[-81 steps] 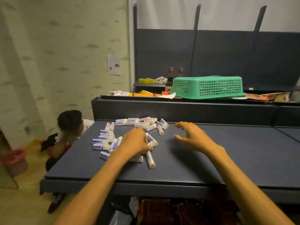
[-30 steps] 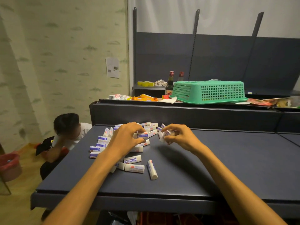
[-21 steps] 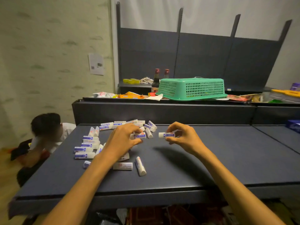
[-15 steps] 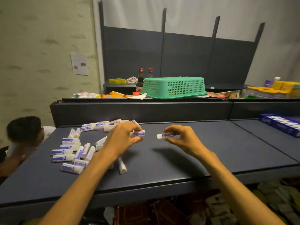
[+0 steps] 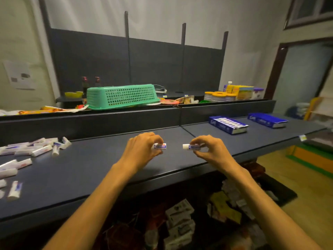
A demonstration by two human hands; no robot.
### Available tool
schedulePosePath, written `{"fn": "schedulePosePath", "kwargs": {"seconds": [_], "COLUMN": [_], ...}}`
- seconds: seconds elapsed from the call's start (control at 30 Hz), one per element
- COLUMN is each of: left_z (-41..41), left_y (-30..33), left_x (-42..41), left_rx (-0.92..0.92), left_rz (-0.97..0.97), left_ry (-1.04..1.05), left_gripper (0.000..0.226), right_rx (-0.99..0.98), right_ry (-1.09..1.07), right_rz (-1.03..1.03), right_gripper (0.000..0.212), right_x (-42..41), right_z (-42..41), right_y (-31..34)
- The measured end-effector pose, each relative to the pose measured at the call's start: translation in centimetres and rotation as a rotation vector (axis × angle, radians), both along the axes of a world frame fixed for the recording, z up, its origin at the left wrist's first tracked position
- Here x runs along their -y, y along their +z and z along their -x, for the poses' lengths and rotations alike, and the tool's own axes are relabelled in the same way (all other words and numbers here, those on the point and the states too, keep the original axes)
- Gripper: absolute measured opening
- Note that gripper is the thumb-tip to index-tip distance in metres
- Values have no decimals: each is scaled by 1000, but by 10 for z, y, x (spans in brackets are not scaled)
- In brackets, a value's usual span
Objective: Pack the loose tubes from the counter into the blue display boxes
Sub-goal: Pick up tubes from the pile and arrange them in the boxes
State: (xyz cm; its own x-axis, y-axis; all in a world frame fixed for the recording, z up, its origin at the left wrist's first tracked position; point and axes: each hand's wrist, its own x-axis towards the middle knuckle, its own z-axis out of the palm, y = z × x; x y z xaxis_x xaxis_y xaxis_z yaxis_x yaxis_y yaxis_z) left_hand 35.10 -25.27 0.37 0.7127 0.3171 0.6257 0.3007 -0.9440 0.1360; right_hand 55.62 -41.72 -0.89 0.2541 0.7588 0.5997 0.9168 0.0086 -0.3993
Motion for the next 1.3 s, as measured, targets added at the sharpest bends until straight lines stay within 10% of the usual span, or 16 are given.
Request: {"fn": "schedulePosePath", "kwargs": {"seconds": [0.53, 1.3], "left_z": [-251, -564], "left_y": [7, 12], "left_x": [134, 108], "left_rx": [-72, -80], "left_rz": [-5, 72], "left_ry": [-128, -81], "left_gripper": [31, 27], "right_rx": [-13, -129], "right_ry": [-235, -241], "right_rz": [-14, 21], "right_gripper": [25, 31], "right_x": [169, 128], "right_z": [-214, -538], "right_y": [-1, 9]}}
